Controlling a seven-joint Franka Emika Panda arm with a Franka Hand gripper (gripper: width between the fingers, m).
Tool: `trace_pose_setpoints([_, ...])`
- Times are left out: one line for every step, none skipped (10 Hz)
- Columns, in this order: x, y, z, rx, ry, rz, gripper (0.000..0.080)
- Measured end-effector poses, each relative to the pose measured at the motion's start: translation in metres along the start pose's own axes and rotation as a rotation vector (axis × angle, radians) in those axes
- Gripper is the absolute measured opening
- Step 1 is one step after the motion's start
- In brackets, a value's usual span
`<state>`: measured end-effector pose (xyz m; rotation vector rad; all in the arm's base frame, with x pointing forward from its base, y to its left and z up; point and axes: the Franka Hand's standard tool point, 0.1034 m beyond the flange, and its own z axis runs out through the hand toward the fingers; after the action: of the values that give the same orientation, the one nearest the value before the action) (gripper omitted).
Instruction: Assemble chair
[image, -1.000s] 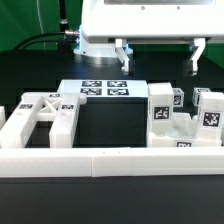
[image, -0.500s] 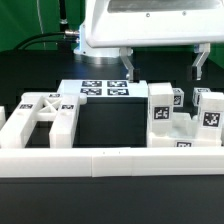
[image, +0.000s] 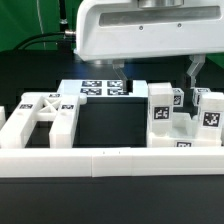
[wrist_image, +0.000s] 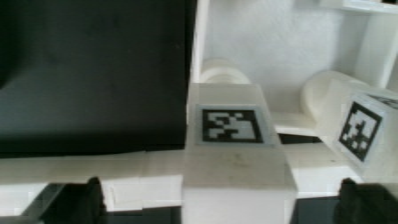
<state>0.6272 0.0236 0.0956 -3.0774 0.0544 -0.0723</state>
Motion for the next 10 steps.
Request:
trace_pose_setpoints([-0.0009,-0.0009,0.0021,0.0,-0.003,0.006,0.0649])
trace_pose_setpoints([-0.0019,-0.0023,0.0045,0.0,-0.007,0.007,0.0649])
trace_pose_setpoints([-0.0023,-0.0025,0.0058,0.0,-0.009,0.006,0.0526])
trace_pose_setpoints([-0.0018,-0.0032,0.0059,-0.001,-0.005,0.001,0.0387])
trace_pose_setpoints([0.0017,-0.0028,0.0062,-0.004,0.02,-0.02,0.0286])
trace_pose_setpoints([0.0017,-0.0025,0.0062,-0.005,0.021,-0.018,0.0286])
trace_pose_setpoints([0.0017,-0.0025,0.0062,-0.004,0.021,-0.011,0.0287])
trace_pose_setpoints([0.0018,-0.0025,0.0062,-0.004,0.021,0.01,0.0287])
trace_pose_setpoints([0.0018,-0.0026,0.0062,-0.003,0.021,0.024,0.0287])
trace_pose_setpoints([0.0017,-0.003,0.0064,-0.001,0.023,0.117,0.0287])
